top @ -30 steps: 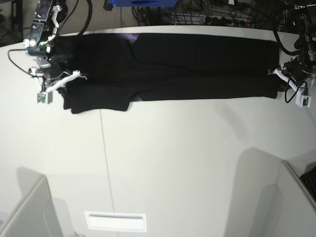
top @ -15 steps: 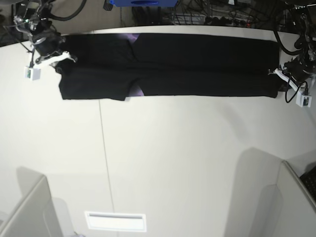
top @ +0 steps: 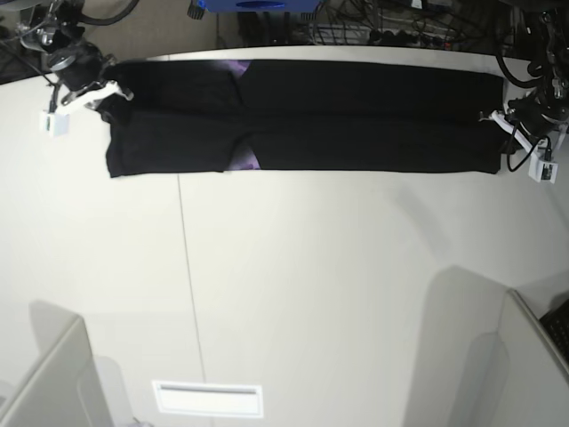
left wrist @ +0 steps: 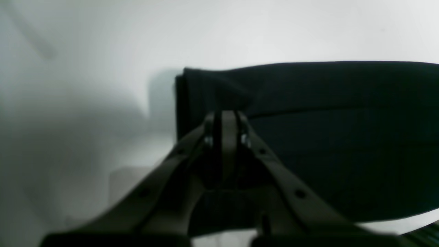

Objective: Fold the T-shirt properly
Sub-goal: 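Lay the hem onto the collar edge and release both grippers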

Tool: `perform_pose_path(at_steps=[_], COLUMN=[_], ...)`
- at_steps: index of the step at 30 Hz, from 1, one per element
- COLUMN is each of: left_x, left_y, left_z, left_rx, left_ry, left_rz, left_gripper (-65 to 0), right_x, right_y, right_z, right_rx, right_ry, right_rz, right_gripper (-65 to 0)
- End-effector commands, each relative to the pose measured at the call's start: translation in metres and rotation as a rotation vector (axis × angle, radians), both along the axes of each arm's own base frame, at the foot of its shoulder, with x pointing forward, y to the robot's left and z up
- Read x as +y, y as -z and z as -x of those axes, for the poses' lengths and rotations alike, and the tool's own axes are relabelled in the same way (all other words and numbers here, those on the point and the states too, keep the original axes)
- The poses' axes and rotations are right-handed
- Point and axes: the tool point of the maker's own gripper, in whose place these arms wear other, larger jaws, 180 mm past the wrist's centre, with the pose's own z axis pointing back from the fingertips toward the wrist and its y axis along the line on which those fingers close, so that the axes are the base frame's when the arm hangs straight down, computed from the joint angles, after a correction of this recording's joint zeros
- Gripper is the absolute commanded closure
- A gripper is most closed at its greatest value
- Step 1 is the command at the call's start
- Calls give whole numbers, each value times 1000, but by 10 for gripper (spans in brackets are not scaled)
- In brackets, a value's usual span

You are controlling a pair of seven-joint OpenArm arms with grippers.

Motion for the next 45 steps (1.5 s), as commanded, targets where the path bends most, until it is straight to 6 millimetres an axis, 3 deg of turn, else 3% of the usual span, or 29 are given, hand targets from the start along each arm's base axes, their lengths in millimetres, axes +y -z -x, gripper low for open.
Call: perform_pose_path(at_steps=[1, 10, 17, 23, 33, 34, 35, 40, 42, 45], left_x=[4, 5, 18, 18, 22, 22, 22, 38, 49, 63], left_y=[-9, 3, 24, 25, 24, 24, 24, 12, 5, -13], left_z=[-5, 15, 26, 26, 29, 29, 28, 28, 29, 26], left_rx=[-26, 33, 92, 93, 97, 97, 95, 63, 38, -16], left_ry=[10, 7, -49, -53, -64, -64, -63, -111, -146, -187], left_rz=[-21, -19, 6, 8, 1, 0, 0, -22, -33, -56], left_gripper=[0, 0, 0, 0, 0, 0, 0, -319, -418, -472], right_x=[-4, -15, -11, 0, 0, -1, -2, -3, -7, -18], right_y=[-6, 9, 17, 23, 24, 24, 24, 24, 22, 17], right_z=[1, 10, 21, 28, 28, 28, 29, 29, 29, 27], right_rx=[-18, 41, 103, 139, 143, 143, 144, 142, 137, 115], right_ry=[0, -1, -24, -20, -12, -10, -6, -1, 7, 53], right_rz=[12, 101, 87, 46, 42, 44, 44, 47, 54, 69], right_gripper=[0, 0, 0, 0, 0, -14, -66, -257, -275, -270])
